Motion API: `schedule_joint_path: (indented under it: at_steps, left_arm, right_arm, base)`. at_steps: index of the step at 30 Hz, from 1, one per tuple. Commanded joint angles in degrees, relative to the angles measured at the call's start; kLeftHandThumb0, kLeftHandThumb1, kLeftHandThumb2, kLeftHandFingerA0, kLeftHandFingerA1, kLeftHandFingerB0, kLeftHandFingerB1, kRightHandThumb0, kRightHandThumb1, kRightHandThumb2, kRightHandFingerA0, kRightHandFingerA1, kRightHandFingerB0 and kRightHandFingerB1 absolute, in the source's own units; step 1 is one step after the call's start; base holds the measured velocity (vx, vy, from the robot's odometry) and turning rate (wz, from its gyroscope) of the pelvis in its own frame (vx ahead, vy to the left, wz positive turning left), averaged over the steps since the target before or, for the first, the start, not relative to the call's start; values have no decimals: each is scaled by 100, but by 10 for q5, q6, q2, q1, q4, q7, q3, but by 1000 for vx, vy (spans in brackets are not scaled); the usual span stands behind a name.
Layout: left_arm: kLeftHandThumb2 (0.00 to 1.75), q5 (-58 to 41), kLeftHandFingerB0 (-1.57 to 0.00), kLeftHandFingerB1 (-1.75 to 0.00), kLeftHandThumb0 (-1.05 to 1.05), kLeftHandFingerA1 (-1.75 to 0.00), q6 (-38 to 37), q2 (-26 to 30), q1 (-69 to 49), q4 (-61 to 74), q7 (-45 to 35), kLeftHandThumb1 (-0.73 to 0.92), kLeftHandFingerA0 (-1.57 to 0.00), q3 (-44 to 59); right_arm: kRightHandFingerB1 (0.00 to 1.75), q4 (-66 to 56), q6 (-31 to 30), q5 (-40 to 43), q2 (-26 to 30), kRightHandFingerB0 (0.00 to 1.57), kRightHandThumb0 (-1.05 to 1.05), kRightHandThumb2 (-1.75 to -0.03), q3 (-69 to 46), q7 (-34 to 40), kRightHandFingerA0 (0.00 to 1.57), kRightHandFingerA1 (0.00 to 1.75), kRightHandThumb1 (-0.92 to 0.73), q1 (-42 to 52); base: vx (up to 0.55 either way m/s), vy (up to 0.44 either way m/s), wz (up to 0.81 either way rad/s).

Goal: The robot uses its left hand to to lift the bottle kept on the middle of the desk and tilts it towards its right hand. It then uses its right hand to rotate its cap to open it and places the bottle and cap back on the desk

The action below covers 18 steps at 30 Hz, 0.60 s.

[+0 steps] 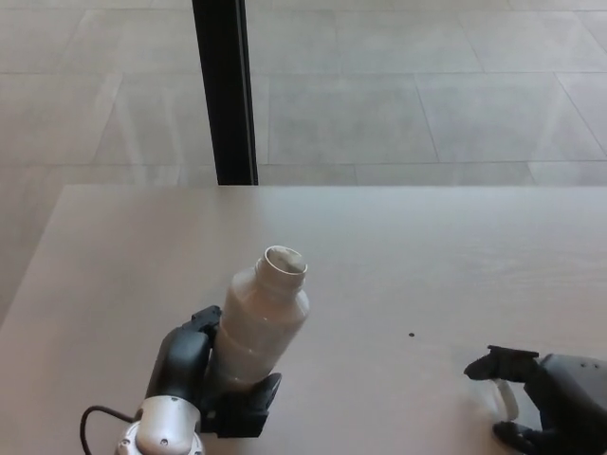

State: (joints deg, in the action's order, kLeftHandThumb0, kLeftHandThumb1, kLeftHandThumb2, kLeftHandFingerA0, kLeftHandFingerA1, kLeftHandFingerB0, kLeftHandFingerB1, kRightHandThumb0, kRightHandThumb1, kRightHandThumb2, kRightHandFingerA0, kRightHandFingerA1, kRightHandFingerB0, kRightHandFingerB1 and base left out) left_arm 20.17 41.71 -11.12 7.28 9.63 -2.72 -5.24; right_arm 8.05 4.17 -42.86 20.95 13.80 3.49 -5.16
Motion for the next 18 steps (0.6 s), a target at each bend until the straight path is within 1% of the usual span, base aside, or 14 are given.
schedule_joint_path:
  at_steps: [1, 2, 3, 4, 5, 6, 7, 8, 9, 10, 11, 12, 14, 18]
  left_arm:
    - [129, -17, -65, -175, -18, -175, 18, -5, -8, 3, 12, 68, -93, -8]
    - [129, -18, -65, -175, -18, -175, 18, -4, -7, 3, 13, 68, -93, -9]
    - [133, -15, -66, -175, -18, -175, 15, 4, -5, -1, 10, 66, -94, -14]
    - [133, -14, -66, -175, -18, -175, 15, 8, -4, -3, 9, 66, -94, -17]
    - [128, -13, -61, -175, -19, -175, 23, 9, 1, -4, 11, 67, -94, -16]
    - [127, -14, -59, -175, -18, -175, 28, 10, 3, -4, 12, 66, -93, -15]
    - [131, -15, -60, -174, -16, -175, 20, 16, 1, -7, 10, 63, -93, -17]
    - [134, -13, -60, -174, -15, -175, 16, 21, 1, -9, 8, 62, -95, -22]
    - [136, -14, -62, -175, -15, -175, 16, 23, -1, -8, 9, 61, -95, -23]
    - [136, -15, -62, -175, -15, -175, 17, 23, -2, -7, 10, 61, -95, -23]
    - [134, -20, -59, -175, -16, -175, 21, 21, -3, -6, 11, 61, -93, -19]
    - [132, -21, -58, -175, -16, -175, 25, 20, -1, -7, 12, 62, -92, -19]
    - [135, -17, -63, -175, -14, -175, 14, 31, -2, -12, 9, 60, -95, -31]
    - [135, -24, -66, -175, -14, -175, 8, 30, -1, -18, 13, 61, -97, -31]
  right_arm:
    - [26, 19, -77, -60, 16, 1, -86, -90, 45, -54, 0, 21, -55, 4]
    - [26, 19, -79, -59, 17, 1, -86, -90, 48, -53, 0, 21, -55, 2]
    - [12, 11, -89, -58, 16, 8, -98, -92, 49, -58, 0, 9, -59, 4]
    - [12, 7, -94, -57, 15, 8, -98, -92, 50, -60, 0, 9, -59, 5]
    - [5, 5, -100, -52, 15, 2, -105, -93, 51, -66, 0, 8, -63, 3]
    - [4, -1, -104, -44, 14, 0, -105, -94, 50, -73, 0, 13, -63, 4]
    - [6, -11, -113, -42, 15, 0, -105, -96, 49, -83, 0, 23, -63, 5]
    - [0, -15, -115, -41, 16, 0, -92, -61, 48, -86, 0, 0, -70, 5]
    - [0, -20, -118, -40, 17, 0, -93, -77, 47, -91, 0, 0, -65, 5]
    - [0, -22, -120, -39, 17, 0, -93, -77, 48, -93, 0, 0, -65, 5]
    - [0, -27, -125, -38, 18, 0, -95, -62, 47, -99, 0, 0, -73, 4]
    - [0, -32, -128, -32, 16, 0, -96, -80, 43, -103, 0, 0, -62, 4]
    - [0, -44, -129, -28, 19, 0, -100, -83, 36, -104, 0, 0, -65, 5]
    - [0, -56, -123, -16, 23, 0, -101, -84, 25, -106, 0, 0, -67, 6]
  base:
    - [0, 0, 0]
    - [0, 0, 0]
    - [0, 0, 0]
    - [0, 0, 0]
    - [0, 0, 0]
    - [0, 0, 0]
    - [0, 0, 0]
    - [0, 0, 0]
    - [0, 0, 0]
    - [0, 0, 0]
    - [0, 0, 0]
    - [0, 0, 0]
    - [0, 0, 0]
    - [0, 0, 0]
